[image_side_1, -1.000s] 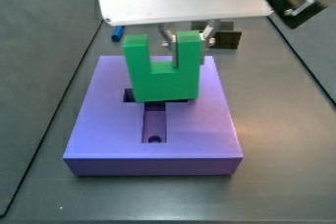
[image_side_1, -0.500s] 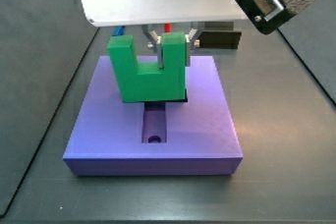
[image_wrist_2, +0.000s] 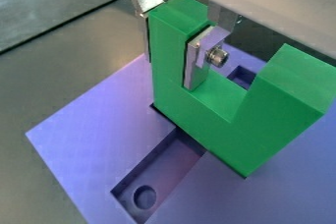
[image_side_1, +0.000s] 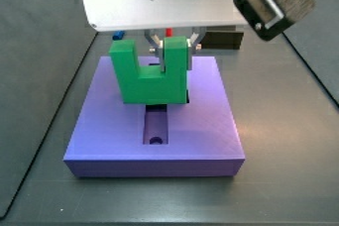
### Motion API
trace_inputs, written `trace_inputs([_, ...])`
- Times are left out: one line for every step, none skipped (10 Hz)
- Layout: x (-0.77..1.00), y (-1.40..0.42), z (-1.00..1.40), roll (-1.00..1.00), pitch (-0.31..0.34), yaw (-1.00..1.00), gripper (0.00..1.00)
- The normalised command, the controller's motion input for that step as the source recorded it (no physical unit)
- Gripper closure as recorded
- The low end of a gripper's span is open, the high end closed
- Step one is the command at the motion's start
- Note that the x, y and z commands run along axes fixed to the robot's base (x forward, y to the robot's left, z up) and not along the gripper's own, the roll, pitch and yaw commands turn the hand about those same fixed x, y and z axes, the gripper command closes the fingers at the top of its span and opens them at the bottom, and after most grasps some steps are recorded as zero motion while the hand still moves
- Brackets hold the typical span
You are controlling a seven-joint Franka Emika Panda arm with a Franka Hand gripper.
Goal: Pick up the green object. Move up. Place the green object on the fixture. Regrasp the green object. Move to above the board. Insert the green object.
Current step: Insert the green object.
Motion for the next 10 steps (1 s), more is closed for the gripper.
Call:
trace_inputs([-0.05, 0.10, -0.21, 0.11, 0.000, 0.09, 1.00])
trace_inputs([0.00, 0.00, -0.25, 0.14, 0.000, 0.00, 1.00])
trace_inputs([0.00, 0.00, -0.59, 0.19, 0.020, 0.00, 1.00])
trace_inputs([0.14, 0.00, -0.81, 0.25, 0.009, 0.00, 1.00])
trace_inputs([0.27, 0.00, -0.89, 0.22, 0.013, -0.09, 1.00])
trace_inputs([0.24, 0.00, -0.92, 0.21, 0.009, -0.12, 1.00])
trace_inputs([0.16, 0.00, -0.89, 0.22, 0.004, -0.11, 1.00])
trace_inputs([0.01, -0.01, -0.72, 0.31, 0.004, -0.07, 1.00])
trace_inputs([0.00, 0.00, 0.00, 0.01, 0.000, 0.00, 1.00])
trace_inputs([0.00, 0.00, 0.00, 0.00, 0.000, 0.00, 1.00])
